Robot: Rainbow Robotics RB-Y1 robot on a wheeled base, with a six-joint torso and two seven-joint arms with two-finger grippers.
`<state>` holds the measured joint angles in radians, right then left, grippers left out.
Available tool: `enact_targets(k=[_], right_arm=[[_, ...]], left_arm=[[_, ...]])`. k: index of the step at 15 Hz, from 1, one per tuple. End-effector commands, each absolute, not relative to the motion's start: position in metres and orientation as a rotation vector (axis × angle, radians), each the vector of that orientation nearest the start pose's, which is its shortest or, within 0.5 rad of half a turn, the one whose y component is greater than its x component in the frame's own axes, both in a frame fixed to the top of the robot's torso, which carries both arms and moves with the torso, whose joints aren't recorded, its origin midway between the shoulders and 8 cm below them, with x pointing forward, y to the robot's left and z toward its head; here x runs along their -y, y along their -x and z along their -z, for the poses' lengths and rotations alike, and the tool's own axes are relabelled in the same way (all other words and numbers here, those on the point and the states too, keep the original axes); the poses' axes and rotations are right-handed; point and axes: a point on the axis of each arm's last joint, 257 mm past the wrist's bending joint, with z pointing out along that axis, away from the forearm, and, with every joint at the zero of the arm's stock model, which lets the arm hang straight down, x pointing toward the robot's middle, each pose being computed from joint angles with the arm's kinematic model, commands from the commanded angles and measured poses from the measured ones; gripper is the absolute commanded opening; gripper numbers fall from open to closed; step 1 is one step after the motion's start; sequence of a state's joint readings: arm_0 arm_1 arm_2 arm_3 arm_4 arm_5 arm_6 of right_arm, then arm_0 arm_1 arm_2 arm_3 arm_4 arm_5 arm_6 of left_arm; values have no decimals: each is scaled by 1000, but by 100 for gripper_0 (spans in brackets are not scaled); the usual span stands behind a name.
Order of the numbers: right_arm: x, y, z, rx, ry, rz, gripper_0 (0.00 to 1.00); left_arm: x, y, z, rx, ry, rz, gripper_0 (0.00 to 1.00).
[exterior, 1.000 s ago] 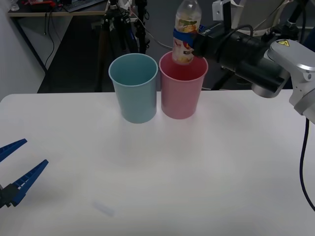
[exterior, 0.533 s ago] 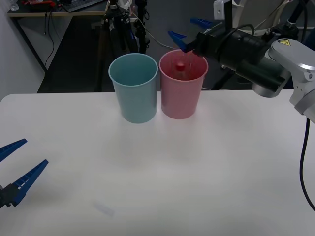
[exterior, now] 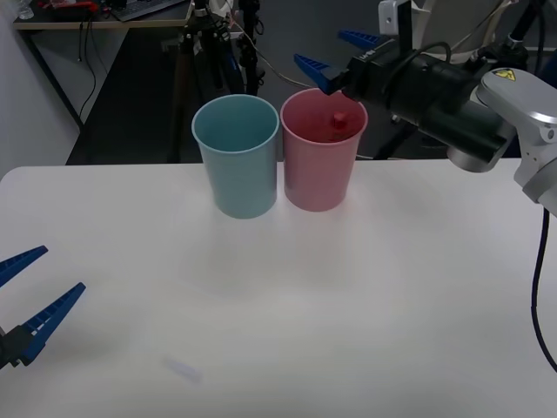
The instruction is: Grasp the object on the table and drop it into the matching bin: aluminum can to the light blue bin, PET bottle to the pink bin.
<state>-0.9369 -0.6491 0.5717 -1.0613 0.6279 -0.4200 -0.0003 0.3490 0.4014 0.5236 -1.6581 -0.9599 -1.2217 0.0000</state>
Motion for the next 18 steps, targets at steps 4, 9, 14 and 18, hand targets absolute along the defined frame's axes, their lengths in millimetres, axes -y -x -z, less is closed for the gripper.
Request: enact_targets(k=[4,9,14,18], right_arm=[[92,-643,-19,-1328,628,-603,100],[116,-595,-18,-1296,668,-616,100],[144,-538,-6,-1288,684,-619,100],[168,-496,7,-1318,661,-624,100]], left_arm=[[-330,-342,169,-1441,-465,567,100],[-330,-342,169,-1441,-465,567,100],[-330,-342,169,-1441,-465,567,100],[-330,-342,169,-1441,-465,567,100]])
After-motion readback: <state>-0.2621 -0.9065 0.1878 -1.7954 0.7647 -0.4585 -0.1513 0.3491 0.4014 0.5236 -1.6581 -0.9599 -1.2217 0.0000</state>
